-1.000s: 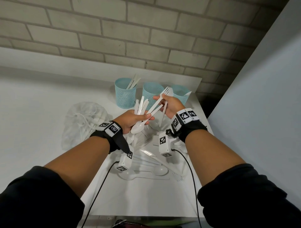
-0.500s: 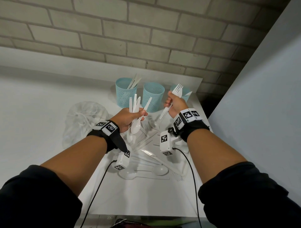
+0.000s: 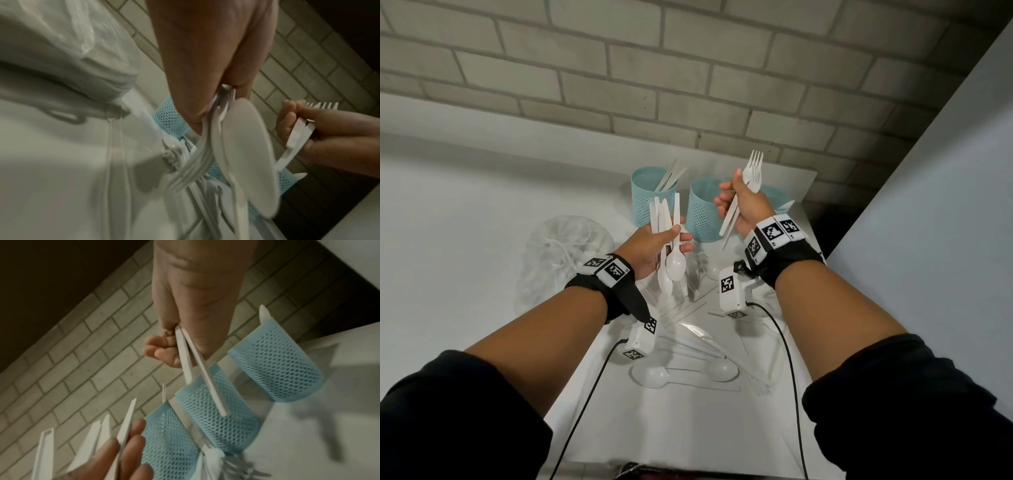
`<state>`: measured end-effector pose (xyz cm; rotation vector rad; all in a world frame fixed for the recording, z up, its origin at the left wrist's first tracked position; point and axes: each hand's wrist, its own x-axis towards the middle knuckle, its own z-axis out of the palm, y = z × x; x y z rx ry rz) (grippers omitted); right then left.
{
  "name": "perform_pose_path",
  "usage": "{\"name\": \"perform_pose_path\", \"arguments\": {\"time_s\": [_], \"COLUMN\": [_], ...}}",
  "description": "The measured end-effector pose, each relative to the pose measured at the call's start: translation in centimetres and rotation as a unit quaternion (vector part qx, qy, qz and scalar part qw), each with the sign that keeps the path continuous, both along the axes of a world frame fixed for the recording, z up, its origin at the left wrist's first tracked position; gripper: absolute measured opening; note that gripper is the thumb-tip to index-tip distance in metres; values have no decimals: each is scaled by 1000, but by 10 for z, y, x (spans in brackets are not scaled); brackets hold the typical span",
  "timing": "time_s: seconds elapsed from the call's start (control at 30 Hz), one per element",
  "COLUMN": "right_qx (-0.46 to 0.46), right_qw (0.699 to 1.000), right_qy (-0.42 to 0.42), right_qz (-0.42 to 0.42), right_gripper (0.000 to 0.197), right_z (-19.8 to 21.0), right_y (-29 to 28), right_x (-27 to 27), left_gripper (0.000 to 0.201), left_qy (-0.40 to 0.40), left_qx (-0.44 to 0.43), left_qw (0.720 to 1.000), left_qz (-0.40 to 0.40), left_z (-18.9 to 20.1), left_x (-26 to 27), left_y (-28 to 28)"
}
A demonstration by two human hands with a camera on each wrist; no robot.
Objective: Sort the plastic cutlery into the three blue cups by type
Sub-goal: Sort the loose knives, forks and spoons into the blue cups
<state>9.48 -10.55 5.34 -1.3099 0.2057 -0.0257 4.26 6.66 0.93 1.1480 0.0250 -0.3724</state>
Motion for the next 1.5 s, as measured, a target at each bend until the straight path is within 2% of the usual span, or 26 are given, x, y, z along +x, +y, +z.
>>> {"name": "perform_pose_path", "arguments": {"time_s": [0.2,0.3,0.4,0.53,0.73,0.83,0.9,1.0,1.07,1.1,1.17,1.23,1.5], "right_qx": [10,38,9,-105,-120,-121,-157,-296,-358,-370,-401,-449,-503], "right_qw": [984,974,977,984,988,987,974,914,878,875,881,868,833], "right_qy": [-102,-136,-126,-75,-43,-57,-104,-212,-284,-294,-252,-169,-77], "right_qz": [-148,-180,-173,-121,-88,-84,-123,-180,-147,-102,21,129,217], "right_gripper": [37,33,27,12,40,47,39,16,10,10,24,37,21], "right_z": [26,37,31,9,3,7,10,20,26,29,31,28,19], "right_y": [11,14,16,15,10,8,10,19,27,31,36,37,13], "right_x": [31,45,56,58,52,49,45,32,21,16,9,7,-8], "left_gripper": [33,32,31,26,24,21,19,18,15,13,11,9,12], "left_qy": [-18,-24,-19,-15,-14,-16,-17,-11,-13,-14,-15,-21,-39], "left_qx": [-14,-6,-15,-14,-9,5,6,-5,-3,-1,-5,-3,20], "left_qw": [1000,1000,999,999,999,999,1000,1000,1000,1000,1000,1000,999], "left_qz": [6,8,22,34,38,31,26,22,21,21,24,21,-1], "left_z": [-1,-2,-4,-6,-5,-4,-3,-2,-1,-1,1,3,5], "left_x": [6,10,12,13,12,10,8,7,6,5,2,-1,-10], "left_y": [5,6,6,7,7,4,2,1,0,-1,-3,-6,-7]}}
